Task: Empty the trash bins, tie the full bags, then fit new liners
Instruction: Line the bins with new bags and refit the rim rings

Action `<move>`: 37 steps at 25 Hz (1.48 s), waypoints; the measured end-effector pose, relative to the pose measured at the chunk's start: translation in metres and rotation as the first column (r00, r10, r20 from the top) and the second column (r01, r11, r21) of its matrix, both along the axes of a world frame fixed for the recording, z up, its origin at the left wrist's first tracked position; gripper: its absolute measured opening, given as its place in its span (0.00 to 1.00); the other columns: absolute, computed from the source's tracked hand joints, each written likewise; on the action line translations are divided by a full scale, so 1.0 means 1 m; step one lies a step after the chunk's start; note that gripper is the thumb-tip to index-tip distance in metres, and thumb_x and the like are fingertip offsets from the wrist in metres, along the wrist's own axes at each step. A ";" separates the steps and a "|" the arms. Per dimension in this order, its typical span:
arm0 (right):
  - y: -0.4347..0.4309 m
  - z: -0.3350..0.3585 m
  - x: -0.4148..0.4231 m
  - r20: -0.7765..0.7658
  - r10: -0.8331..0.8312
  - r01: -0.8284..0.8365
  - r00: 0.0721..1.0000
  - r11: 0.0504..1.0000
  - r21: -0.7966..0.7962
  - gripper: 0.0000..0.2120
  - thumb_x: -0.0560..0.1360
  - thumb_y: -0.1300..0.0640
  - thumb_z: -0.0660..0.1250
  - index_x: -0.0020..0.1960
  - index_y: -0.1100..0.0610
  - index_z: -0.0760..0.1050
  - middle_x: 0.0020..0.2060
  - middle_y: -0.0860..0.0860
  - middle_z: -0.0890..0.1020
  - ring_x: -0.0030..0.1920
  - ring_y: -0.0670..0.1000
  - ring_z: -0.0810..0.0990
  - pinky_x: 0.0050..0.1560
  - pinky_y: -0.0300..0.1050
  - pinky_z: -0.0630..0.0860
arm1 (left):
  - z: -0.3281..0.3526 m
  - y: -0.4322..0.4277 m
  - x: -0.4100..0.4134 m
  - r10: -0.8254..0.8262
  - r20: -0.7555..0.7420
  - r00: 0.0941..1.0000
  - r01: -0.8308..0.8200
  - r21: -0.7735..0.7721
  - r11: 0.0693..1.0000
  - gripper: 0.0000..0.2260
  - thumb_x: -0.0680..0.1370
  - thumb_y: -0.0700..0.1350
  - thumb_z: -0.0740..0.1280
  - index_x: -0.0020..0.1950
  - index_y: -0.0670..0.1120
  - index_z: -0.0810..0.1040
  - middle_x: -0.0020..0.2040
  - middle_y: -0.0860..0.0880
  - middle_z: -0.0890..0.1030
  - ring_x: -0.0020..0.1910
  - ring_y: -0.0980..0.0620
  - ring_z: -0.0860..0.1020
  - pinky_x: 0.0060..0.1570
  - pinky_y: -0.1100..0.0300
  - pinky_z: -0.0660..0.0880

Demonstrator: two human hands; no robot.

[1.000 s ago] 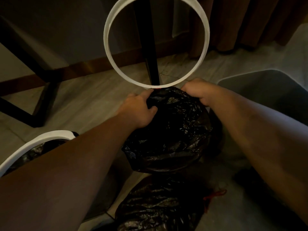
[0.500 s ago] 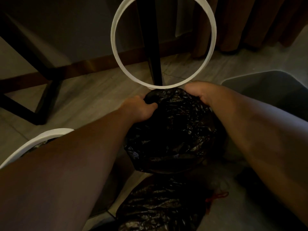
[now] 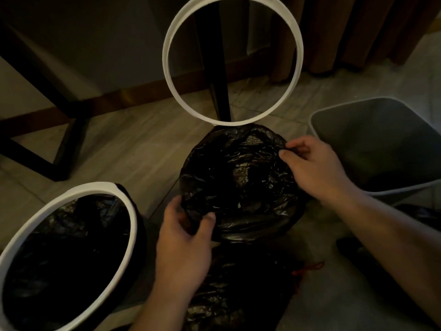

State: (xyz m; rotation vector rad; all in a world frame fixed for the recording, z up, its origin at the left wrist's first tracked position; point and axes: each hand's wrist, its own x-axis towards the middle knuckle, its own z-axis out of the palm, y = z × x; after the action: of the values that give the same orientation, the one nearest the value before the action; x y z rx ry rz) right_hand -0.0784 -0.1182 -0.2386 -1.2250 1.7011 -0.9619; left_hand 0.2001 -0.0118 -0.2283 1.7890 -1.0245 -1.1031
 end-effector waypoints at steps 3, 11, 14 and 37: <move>0.027 -0.014 -0.001 0.138 -0.093 0.094 0.986 0.996 0.000 0.22 0.68 0.34 0.71 0.61 0.33 0.74 0.55 0.41 0.84 0.54 0.44 0.85 0.59 0.54 0.83 | -0.016 0.013 -0.016 0.038 -0.092 0.995 -0.035 0.025 0.999 0.34 0.75 0.56 0.78 0.73 0.72 0.63 0.57 0.69 0.83 0.57 0.63 0.83 0.58 0.53 0.81; 0.074 -0.048 -0.006 0.481 -0.193 0.153 0.855 0.981 0.122 0.10 0.78 0.48 0.67 0.58 0.45 0.81 0.52 0.52 0.88 0.52 0.56 0.89 0.45 0.54 0.86 | -0.025 0.024 -0.033 0.067 -0.129 0.989 -0.082 -0.114 0.990 0.45 0.70 0.51 0.83 0.80 0.64 0.61 0.70 0.60 0.79 0.66 0.60 0.79 0.67 0.50 0.79; 0.074 -0.044 -0.007 0.466 -0.201 0.168 0.862 0.979 0.112 0.09 0.80 0.47 0.67 0.58 0.46 0.82 0.53 0.50 0.88 0.53 0.54 0.89 0.50 0.55 0.86 | -0.028 0.025 -0.034 0.044 -0.106 0.993 -0.060 -0.158 0.986 0.45 0.71 0.53 0.82 0.81 0.63 0.61 0.72 0.61 0.76 0.68 0.61 0.77 0.69 0.51 0.77; -0.082 0.163 0.040 -0.515 -0.052 -0.296 0.855 0.767 -0.569 0.20 0.87 0.45 0.51 0.75 0.49 0.71 0.57 0.50 0.76 0.52 0.50 0.76 0.60 0.62 0.76 | -0.022 0.033 -0.045 0.123 -0.494 0.861 -0.153 -0.022 0.988 0.33 0.77 0.47 0.78 0.76 0.68 0.67 0.69 0.58 0.80 0.66 0.52 0.81 0.53 0.54 0.85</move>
State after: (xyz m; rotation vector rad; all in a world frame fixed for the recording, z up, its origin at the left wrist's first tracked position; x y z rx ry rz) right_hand -0.0389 -0.2007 -0.0757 -2.1838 1.6830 -1.2636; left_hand 0.1555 0.0210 -0.2500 1.3967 -0.6016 -1.3295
